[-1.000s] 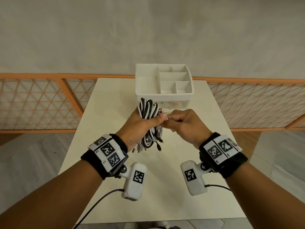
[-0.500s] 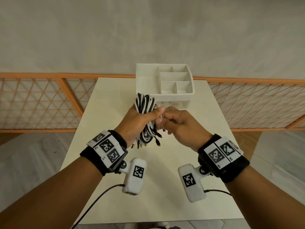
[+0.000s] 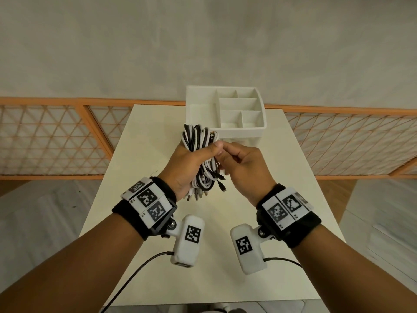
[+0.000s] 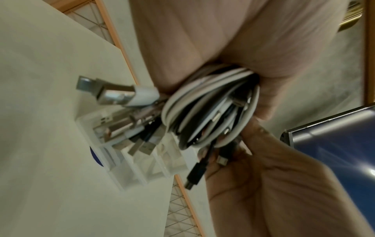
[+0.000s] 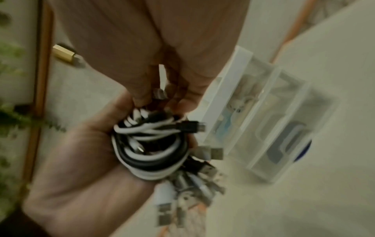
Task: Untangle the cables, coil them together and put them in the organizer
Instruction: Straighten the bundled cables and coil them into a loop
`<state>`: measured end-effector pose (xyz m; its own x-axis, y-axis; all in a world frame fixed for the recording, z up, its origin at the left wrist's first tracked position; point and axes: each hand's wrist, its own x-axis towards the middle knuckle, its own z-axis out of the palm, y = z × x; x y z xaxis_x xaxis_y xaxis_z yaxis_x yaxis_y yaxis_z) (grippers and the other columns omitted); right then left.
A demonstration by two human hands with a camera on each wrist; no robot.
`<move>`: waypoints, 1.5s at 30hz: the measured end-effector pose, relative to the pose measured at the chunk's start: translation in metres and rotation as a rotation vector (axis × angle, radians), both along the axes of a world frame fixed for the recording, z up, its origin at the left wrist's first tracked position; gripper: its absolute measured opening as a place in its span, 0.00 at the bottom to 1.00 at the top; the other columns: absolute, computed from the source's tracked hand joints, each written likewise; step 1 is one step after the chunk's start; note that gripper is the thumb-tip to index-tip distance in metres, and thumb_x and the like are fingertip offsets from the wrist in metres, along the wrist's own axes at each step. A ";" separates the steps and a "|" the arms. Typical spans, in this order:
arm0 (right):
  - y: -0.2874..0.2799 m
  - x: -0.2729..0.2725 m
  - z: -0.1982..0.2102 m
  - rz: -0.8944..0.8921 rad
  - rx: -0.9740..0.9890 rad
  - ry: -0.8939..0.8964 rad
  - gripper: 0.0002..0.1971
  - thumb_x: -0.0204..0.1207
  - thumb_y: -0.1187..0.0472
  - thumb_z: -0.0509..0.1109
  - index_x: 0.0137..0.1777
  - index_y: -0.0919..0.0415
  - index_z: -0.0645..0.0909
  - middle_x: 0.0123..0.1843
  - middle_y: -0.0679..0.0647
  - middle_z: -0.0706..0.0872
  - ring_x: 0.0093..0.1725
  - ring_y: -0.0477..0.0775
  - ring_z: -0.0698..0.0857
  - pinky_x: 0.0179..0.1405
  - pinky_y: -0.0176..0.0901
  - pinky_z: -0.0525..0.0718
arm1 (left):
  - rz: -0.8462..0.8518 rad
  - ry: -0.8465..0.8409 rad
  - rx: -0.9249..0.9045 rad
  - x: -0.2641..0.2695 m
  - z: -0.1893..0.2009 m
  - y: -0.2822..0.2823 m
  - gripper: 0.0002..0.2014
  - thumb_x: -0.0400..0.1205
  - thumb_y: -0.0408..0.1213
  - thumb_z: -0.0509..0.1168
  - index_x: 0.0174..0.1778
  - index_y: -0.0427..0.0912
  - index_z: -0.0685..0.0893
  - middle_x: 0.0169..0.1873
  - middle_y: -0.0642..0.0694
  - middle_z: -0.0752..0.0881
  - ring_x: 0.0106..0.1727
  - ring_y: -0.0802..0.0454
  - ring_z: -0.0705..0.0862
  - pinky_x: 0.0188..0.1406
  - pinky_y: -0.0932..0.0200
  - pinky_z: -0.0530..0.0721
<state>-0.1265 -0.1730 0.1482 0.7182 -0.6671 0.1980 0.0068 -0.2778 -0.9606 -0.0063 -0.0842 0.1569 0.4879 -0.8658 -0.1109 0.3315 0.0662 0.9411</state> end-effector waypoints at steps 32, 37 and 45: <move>-0.005 -0.004 -0.001 0.155 -0.173 0.215 0.08 0.85 0.61 0.68 0.49 0.62 0.88 0.42 0.53 0.80 0.36 0.46 0.77 0.41 0.38 0.76 | -0.005 0.028 0.038 -0.003 0.000 0.008 0.07 0.81 0.29 0.70 0.52 0.29 0.85 0.42 0.36 0.89 0.48 0.42 0.90 0.44 0.51 0.87; 0.002 -0.005 -0.003 -0.011 -0.156 0.096 0.06 0.77 0.68 0.75 0.41 0.63 0.92 0.34 0.55 0.86 0.31 0.43 0.80 0.34 0.35 0.78 | -0.054 -0.007 0.022 -0.008 -0.002 0.006 0.05 0.77 0.31 0.73 0.47 0.37 0.87 0.38 0.43 0.90 0.45 0.45 0.90 0.43 0.52 0.86; -0.001 -0.010 0.007 0.075 0.082 -0.010 0.08 0.79 0.74 0.72 0.39 0.69 0.89 0.29 0.60 0.87 0.23 0.50 0.77 0.24 0.35 0.75 | -0.053 -0.041 -0.031 -0.009 0.006 0.004 0.09 0.78 0.30 0.71 0.31 0.37 0.82 0.28 0.37 0.85 0.31 0.38 0.86 0.37 0.45 0.86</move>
